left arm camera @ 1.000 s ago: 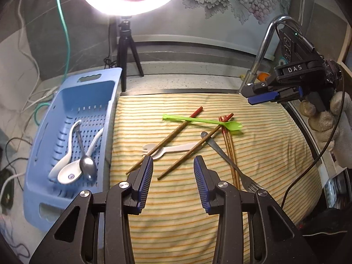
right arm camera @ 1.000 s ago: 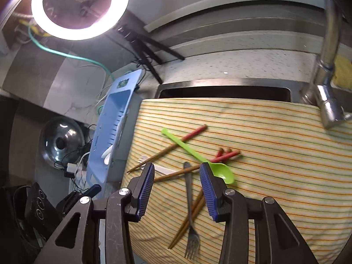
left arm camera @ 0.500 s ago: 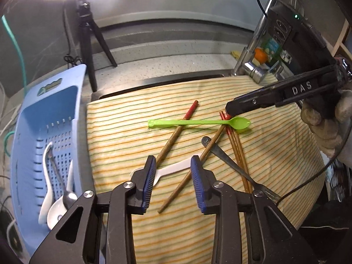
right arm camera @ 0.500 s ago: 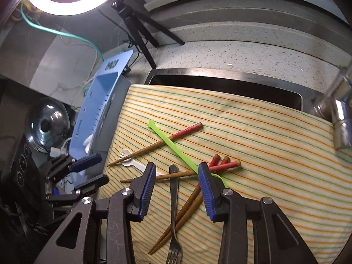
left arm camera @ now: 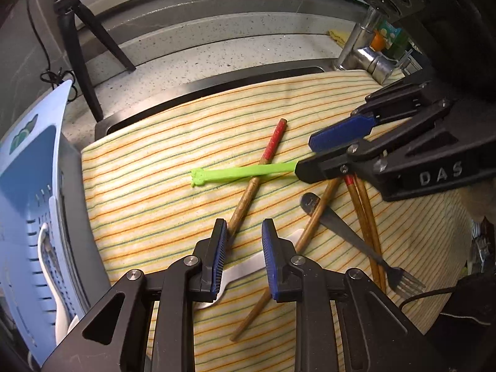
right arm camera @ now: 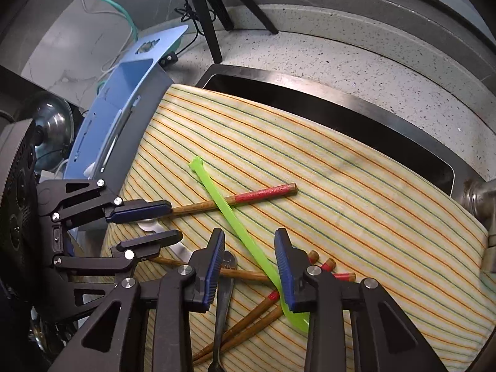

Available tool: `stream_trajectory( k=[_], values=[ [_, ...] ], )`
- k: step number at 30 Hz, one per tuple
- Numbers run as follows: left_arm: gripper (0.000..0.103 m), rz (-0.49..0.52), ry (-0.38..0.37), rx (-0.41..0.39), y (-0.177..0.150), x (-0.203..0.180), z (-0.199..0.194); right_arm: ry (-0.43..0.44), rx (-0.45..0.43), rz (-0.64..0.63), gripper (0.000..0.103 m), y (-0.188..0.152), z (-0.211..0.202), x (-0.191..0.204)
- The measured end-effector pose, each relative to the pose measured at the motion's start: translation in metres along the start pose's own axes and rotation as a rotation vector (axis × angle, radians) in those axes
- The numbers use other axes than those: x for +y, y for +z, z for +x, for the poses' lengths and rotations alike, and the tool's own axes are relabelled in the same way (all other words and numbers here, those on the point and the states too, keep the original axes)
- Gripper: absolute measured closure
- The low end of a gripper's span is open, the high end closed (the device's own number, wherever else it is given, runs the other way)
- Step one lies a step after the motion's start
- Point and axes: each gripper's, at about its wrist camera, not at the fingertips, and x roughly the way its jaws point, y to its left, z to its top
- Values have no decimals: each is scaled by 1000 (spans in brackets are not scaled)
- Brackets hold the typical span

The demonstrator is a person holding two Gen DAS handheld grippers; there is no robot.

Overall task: Organize utensils
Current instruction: 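Move the right tool back over the green plastic spoon and chopsticks, then grasp the green plastic spoon and a chopstick with the right tool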

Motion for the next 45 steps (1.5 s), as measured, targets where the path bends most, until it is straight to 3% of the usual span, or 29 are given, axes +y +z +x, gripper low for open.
stream_trajectory(
  k=[6, 8, 13, 24, 33, 45],
  values=[
    [83, 26, 24, 34, 3, -2, 10, -26, 27, -34, 82, 2, 11, 6],
    [90, 34, 40, 43, 3, -3, 13, -26, 26, -31, 86, 4, 12, 5],
    [95, 26, 39, 31, 2, -1, 12, -14, 27, -27, 97, 4, 13, 6],
    [97, -123, -16, -37, -12, 10, -3, 67, -36, 65, 97, -7, -3, 1],
    [97, -197, -24, -123, -27, 19, -39, 131, -106, 107, 97, -10, -28, 16],
    [97, -303, 71, -223, -46, 84, -99, 260, -185, 135, 97, 27, -33, 75]
  ],
)
